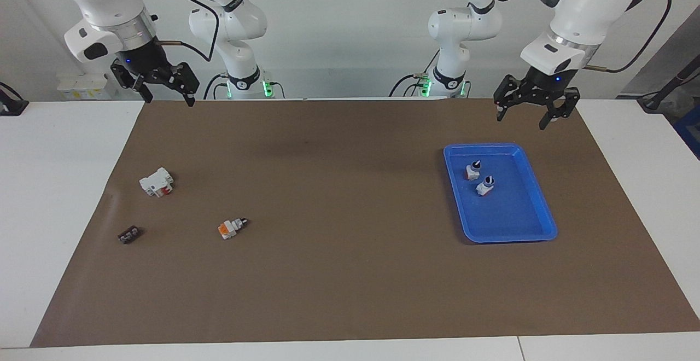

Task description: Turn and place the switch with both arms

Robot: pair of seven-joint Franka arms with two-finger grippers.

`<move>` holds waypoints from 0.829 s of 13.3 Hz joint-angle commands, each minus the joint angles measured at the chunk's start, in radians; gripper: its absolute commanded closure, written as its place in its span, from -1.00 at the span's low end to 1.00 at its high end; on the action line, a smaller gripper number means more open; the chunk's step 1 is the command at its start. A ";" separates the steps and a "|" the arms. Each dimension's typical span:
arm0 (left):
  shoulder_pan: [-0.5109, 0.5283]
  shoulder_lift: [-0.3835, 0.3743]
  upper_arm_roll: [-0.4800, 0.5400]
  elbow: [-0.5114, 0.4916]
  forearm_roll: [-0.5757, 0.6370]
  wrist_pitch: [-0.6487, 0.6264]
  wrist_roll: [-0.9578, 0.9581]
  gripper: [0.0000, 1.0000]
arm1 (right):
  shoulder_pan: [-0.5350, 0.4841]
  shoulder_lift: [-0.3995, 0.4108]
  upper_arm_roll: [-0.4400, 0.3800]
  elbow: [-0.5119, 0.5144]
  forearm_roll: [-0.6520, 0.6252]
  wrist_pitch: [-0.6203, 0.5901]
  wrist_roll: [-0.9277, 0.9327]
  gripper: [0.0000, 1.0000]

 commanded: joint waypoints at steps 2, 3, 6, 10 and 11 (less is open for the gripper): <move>0.003 0.081 0.012 0.156 0.012 -0.111 0.000 -1.00 | 0.004 -0.020 -0.001 -0.012 -0.009 -0.007 -0.020 -1.00; 0.003 0.073 0.013 0.154 0.012 -0.117 0.000 -1.00 | 0.004 -0.020 0.000 -0.012 -0.009 -0.007 -0.020 -1.00; 0.026 0.038 0.018 0.092 0.021 -0.102 0.004 -1.00 | 0.004 -0.020 0.000 -0.012 -0.009 -0.007 -0.020 -1.00; 0.018 0.007 0.016 0.033 0.021 -0.089 0.000 -1.00 | 0.004 -0.020 0.000 -0.012 -0.009 -0.007 -0.020 -1.00; 0.007 0.007 0.015 0.032 0.021 -0.093 -0.003 -1.00 | 0.004 -0.020 0.000 -0.012 -0.009 -0.007 -0.020 -1.00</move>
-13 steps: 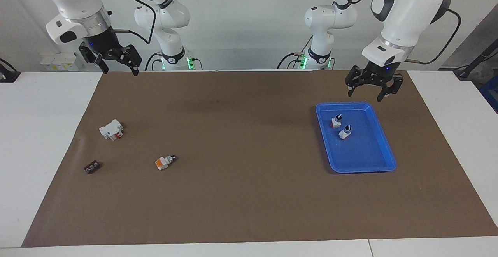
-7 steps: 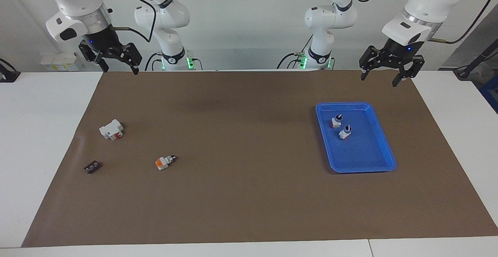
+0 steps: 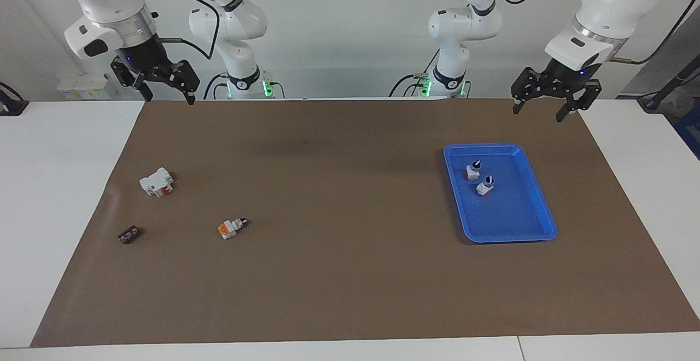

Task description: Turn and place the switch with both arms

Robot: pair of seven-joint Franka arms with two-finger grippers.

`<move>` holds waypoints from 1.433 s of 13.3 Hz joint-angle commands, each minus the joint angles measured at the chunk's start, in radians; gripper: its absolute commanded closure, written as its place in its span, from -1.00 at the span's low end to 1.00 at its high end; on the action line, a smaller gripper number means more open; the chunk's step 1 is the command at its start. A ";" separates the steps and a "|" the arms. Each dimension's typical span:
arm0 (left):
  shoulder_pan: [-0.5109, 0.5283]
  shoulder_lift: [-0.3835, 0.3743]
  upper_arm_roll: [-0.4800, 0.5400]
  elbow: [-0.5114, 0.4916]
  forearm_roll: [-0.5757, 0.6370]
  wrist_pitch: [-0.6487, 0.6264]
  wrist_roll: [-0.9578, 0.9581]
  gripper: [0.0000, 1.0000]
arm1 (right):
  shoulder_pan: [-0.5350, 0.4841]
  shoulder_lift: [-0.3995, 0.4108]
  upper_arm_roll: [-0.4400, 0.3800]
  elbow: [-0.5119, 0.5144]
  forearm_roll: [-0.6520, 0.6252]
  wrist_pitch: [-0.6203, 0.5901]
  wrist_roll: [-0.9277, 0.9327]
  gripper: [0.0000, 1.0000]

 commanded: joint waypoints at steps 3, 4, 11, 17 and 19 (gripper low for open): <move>-0.012 -0.036 -0.007 -0.029 0.020 -0.018 -0.002 -1.00 | 0.002 -0.016 0.000 -0.012 -0.009 -0.007 -0.020 -1.00; -0.012 -0.047 -0.004 -0.032 0.020 -0.044 0.001 -1.00 | 0.002 -0.016 0.000 -0.012 -0.009 -0.007 -0.020 -1.00; -0.109 -0.082 0.082 -0.043 0.020 -0.086 -0.054 -1.00 | 0.002 -0.018 0.000 -0.012 -0.009 -0.007 -0.020 -1.00; -0.090 -0.104 0.082 -0.096 0.020 -0.104 -0.109 -1.00 | 0.002 -0.018 -0.002 -0.012 -0.009 -0.007 -0.020 -1.00; -0.098 -0.108 0.082 -0.104 0.020 -0.112 -0.111 -1.00 | 0.002 -0.018 0.000 -0.012 -0.009 -0.007 -0.020 -1.00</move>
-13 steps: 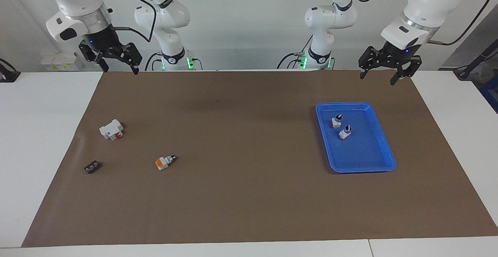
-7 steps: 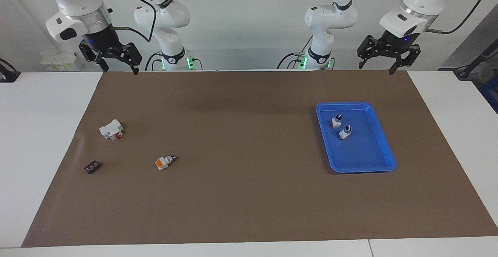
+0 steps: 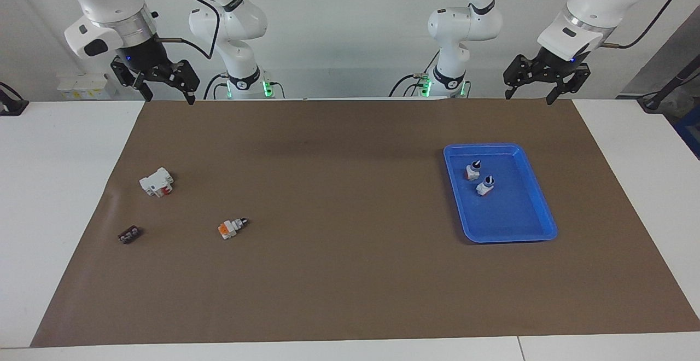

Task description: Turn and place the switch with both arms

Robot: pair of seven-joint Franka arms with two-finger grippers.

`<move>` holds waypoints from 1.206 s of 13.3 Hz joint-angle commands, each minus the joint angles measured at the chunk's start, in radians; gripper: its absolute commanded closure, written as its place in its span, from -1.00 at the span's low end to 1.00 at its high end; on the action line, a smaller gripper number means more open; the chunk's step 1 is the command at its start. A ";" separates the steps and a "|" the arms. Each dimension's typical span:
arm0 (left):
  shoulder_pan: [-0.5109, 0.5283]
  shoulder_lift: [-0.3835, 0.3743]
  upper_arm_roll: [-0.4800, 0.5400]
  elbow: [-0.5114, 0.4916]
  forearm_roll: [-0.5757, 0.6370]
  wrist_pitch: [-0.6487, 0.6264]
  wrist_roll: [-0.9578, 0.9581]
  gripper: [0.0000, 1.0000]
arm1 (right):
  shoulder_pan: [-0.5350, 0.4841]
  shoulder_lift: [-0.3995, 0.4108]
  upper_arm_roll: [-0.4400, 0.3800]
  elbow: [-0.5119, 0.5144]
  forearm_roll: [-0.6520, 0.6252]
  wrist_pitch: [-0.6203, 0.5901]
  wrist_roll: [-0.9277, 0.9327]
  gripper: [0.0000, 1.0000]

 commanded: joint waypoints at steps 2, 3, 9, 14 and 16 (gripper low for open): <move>-0.024 -0.040 0.008 -0.040 0.020 -0.010 -0.016 -1.00 | 0.002 -0.017 0.000 -0.012 -0.009 -0.007 -0.020 -1.00; -0.024 -0.040 0.012 -0.039 0.020 -0.001 -0.016 -1.00 | 0.002 -0.015 0.000 -0.012 -0.009 -0.007 -0.020 -1.00; -0.033 -0.026 0.020 -0.010 0.064 0.005 -0.041 -1.00 | 0.002 -0.015 -0.002 -0.012 -0.009 -0.007 -0.020 -1.00; -0.019 -0.025 0.018 -0.003 0.050 0.005 -0.047 -1.00 | 0.002 -0.015 0.000 -0.012 -0.009 -0.007 -0.020 -1.00; -0.019 -0.023 0.018 0.000 0.050 0.005 -0.047 -1.00 | 0.002 -0.015 -0.002 -0.012 -0.009 -0.007 -0.020 -1.00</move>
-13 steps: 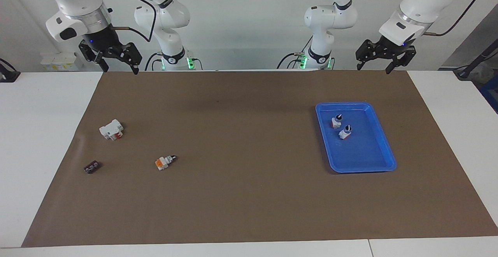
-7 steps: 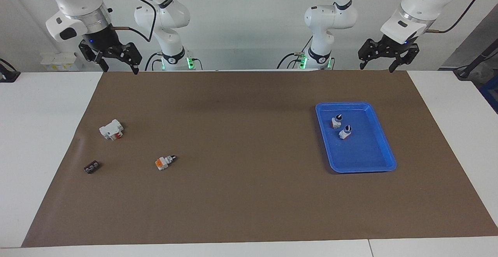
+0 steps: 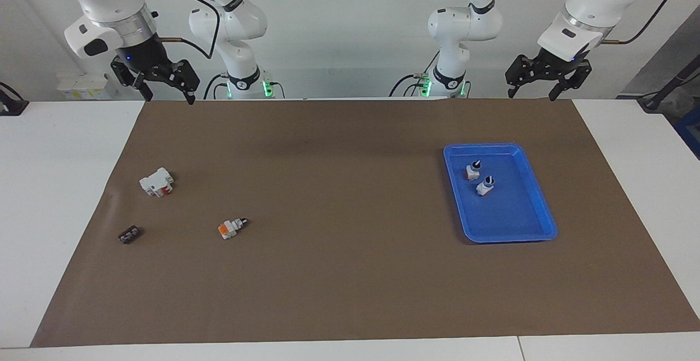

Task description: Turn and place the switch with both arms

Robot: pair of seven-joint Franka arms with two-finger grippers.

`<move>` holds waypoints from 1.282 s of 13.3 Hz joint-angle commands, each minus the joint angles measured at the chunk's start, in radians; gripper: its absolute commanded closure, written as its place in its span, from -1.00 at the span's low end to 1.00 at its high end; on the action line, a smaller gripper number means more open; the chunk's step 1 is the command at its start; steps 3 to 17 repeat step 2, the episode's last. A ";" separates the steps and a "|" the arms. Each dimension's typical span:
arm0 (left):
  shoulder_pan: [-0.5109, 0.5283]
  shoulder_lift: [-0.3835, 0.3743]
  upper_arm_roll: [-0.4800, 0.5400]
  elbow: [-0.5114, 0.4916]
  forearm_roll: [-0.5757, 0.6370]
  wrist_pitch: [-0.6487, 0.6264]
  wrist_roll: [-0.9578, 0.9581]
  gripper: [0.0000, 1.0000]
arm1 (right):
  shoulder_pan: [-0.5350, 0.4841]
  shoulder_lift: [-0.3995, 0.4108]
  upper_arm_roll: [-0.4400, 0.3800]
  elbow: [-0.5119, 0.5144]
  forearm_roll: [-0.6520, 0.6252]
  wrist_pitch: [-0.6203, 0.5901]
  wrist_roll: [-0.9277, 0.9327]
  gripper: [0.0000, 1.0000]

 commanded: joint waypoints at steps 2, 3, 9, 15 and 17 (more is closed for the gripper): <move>-0.007 -0.010 0.005 0.003 0.010 0.019 -0.013 -1.00 | 0.002 -0.015 -0.002 -0.012 -0.009 -0.007 -0.020 -1.00; -0.007 -0.010 0.005 0.003 0.010 0.019 -0.013 -1.00 | 0.002 -0.015 -0.002 -0.012 -0.009 -0.007 -0.020 -1.00; -0.007 -0.010 0.005 0.003 0.010 0.019 -0.013 -1.00 | 0.002 -0.015 -0.002 -0.012 -0.009 -0.007 -0.020 -1.00; -0.007 -0.010 0.005 0.003 0.010 0.019 -0.013 -1.00 | 0.002 -0.015 -0.002 -0.012 -0.009 -0.007 -0.020 -1.00; -0.007 -0.010 0.005 0.003 0.010 0.019 -0.013 -1.00 | 0.002 -0.015 -0.002 -0.012 -0.009 -0.007 -0.020 -1.00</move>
